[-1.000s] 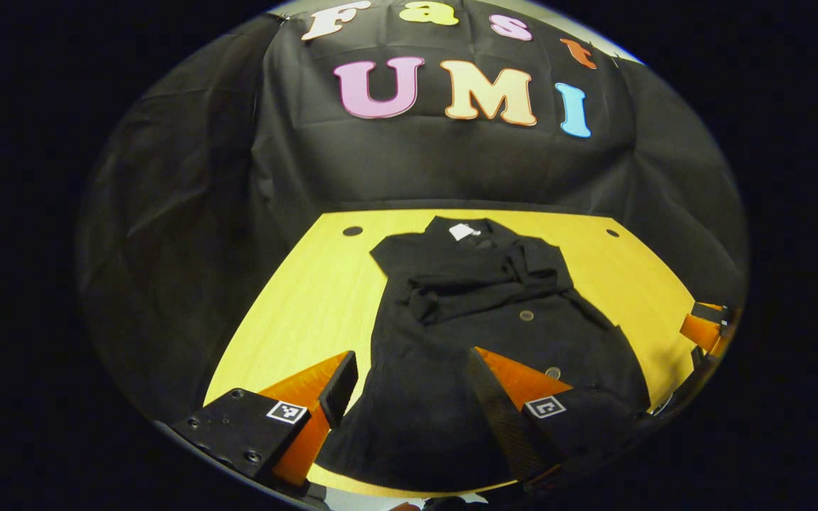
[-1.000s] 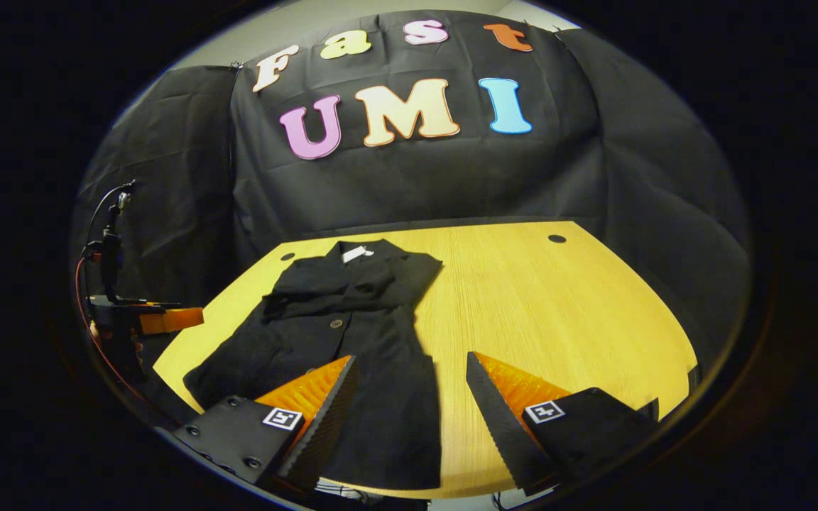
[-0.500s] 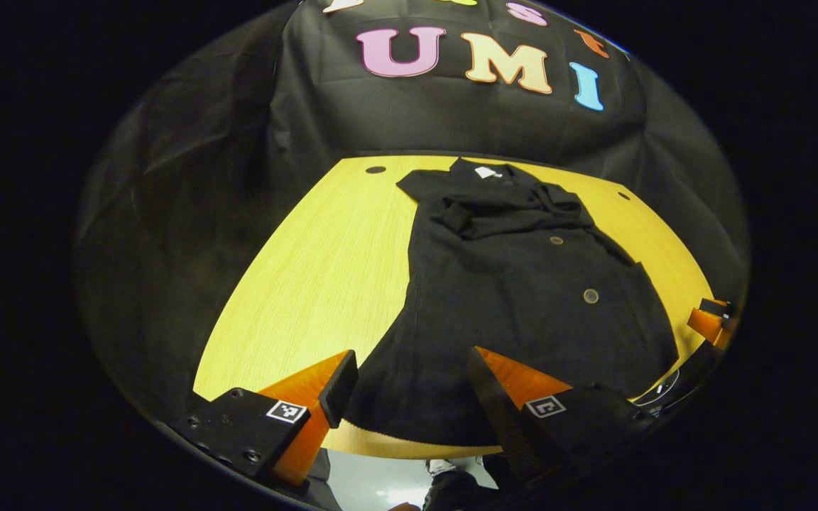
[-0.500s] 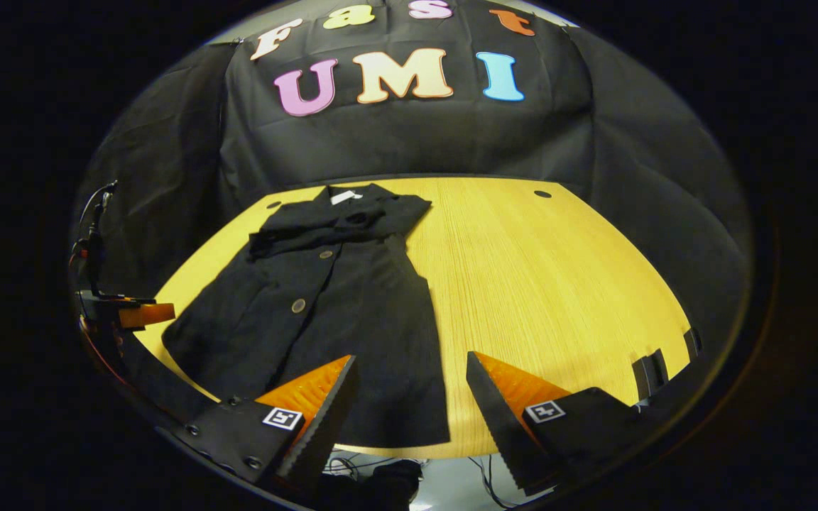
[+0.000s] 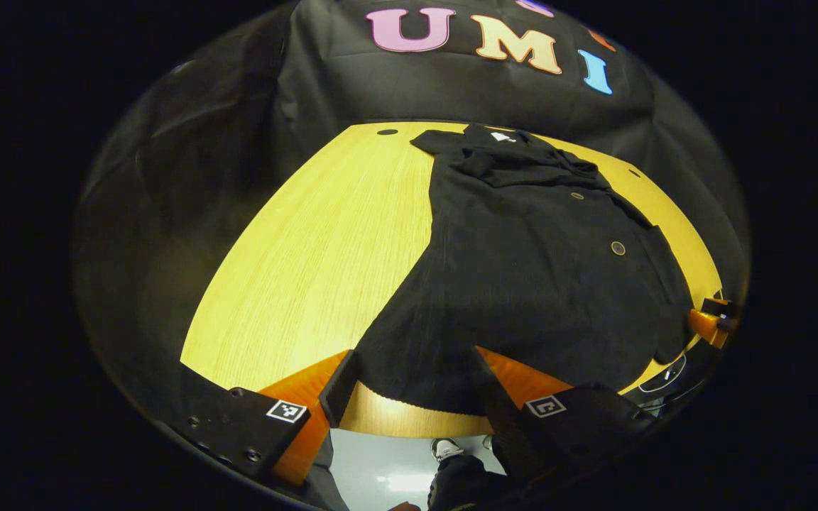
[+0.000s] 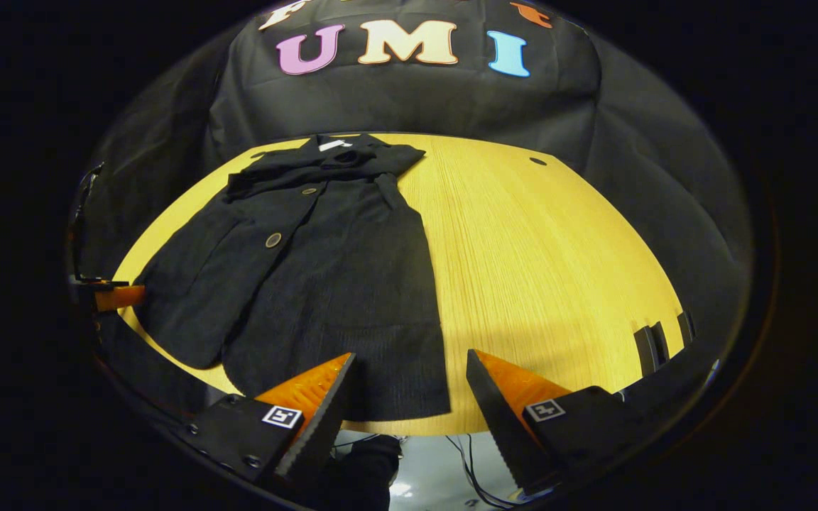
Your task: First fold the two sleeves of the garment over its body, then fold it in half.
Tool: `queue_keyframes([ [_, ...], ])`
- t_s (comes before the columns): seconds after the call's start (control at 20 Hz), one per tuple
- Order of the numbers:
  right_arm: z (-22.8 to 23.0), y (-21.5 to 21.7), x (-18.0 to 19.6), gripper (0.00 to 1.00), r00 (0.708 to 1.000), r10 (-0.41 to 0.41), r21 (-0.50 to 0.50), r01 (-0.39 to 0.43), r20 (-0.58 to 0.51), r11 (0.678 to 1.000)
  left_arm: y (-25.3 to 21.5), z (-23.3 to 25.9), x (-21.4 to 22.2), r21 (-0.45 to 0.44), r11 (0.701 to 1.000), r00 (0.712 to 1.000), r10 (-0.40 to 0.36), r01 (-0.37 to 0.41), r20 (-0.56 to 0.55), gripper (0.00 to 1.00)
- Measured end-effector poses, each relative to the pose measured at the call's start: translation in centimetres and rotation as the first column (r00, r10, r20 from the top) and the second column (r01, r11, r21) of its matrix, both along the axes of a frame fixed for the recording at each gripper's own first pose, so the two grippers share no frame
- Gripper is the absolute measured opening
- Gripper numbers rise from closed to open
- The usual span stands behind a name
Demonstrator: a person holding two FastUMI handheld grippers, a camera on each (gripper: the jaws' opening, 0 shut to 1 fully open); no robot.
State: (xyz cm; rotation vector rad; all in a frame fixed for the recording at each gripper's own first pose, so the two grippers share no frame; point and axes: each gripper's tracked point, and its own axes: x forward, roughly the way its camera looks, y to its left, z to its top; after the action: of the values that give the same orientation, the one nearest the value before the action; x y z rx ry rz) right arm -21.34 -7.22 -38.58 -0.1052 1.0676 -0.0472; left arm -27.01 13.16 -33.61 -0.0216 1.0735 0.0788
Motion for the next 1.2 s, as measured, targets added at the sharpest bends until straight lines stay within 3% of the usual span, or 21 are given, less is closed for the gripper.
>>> queue_keyframes([
  [0.15,-0.5,0.3,-0.2,0.96,1.000,-0.009,-0.001,0.009,-0.018,1.000,-0.4,-0.2,0.2,-0.008,0.999,0.999,-0.044,0.044,0.020,0.98],
  [0.25,-1.0,1.1,-0.4,0.94,0.999,-0.028,0.054,0.030,-0.025,0.998,-0.2,-0.2,0.4,-0.015,0.998,0.997,-0.066,0.067,0.046,0.98],
  [0.3,-1.1,1.3,-0.4,0.80,0.999,-0.038,0.071,0.039,-0.020,0.997,-0.2,-0.2,0.4,-0.017,0.998,0.996,-0.062,0.063,0.066,0.97],
  [0.4,-1.2,1.9,-0.4,0.66,1.000,-0.024,0.091,0.025,-0.005,0.996,-0.8,-0.3,0.4,-0.020,0.996,0.993,-0.080,0.082,0.088,0.97],
  [0.55,-1.2,3.2,-0.4,0.28,0.999,0.035,0.085,-0.035,-0.006,0.996,-2.8,-0.4,0.7,-0.063,0.991,0.990,-0.109,0.115,0.094,0.45],
  [0.6,-1.2,3.2,-0.4,0.16,0.998,0.062,0.062,-0.061,-0.008,0.996,-3.2,-0.4,0.9,-0.085,0.992,0.992,-0.080,0.088,0.099,0.27],
  [0.65,-1.1,3.1,-0.3,0.13,0.996,0.087,0.048,-0.086,-0.009,0.995,-3.3,-0.3,0.8,-0.092,0.994,0.993,-0.044,0.054,0.105,0.10],
  [0.7,-1.2,3.0,-0.3,0.13,0.995,0.103,0.051,-0.103,-0.012,0.993,-3.3,-0.3,1.0,-0.098,0.995,0.994,-0.022,0.032,0.107,0.04],
  [0.75,-1.0,3.0,-0.3,0.13,0.995,0.101,0.064,-0.100,-0.012,0.993,-3.4,-0.4,0.8,-0.112,0.994,0.995,-0.004,0.016,0.102,0.00],
  [0.8,-1.1,3.0,-0.3,0.05,0.995,0.095,0.081,-0.094,-0.010,0.992,-3.5,-0.4,0.7,-0.129,0.992,0.996,0.014,-0.002,0.090,0.00],
  [1.0,-1.1,3.0,-0.5,0.05,0.996,0.080,0.167,-0.072,-0.039,0.983,-4.0,-0.2,-0.1,-0.174,0.984,0.998,0.054,-0.048,0.029,0.00],
  [1.2,-0.5,2.7,-0.5,0.05,0.993,0.108,0.206,-0.099,-0.036,0.974,-4.5,0.2,-1.2,-0.152,0.986,0.998,0.071,-0.070,0.000,0.00],
])
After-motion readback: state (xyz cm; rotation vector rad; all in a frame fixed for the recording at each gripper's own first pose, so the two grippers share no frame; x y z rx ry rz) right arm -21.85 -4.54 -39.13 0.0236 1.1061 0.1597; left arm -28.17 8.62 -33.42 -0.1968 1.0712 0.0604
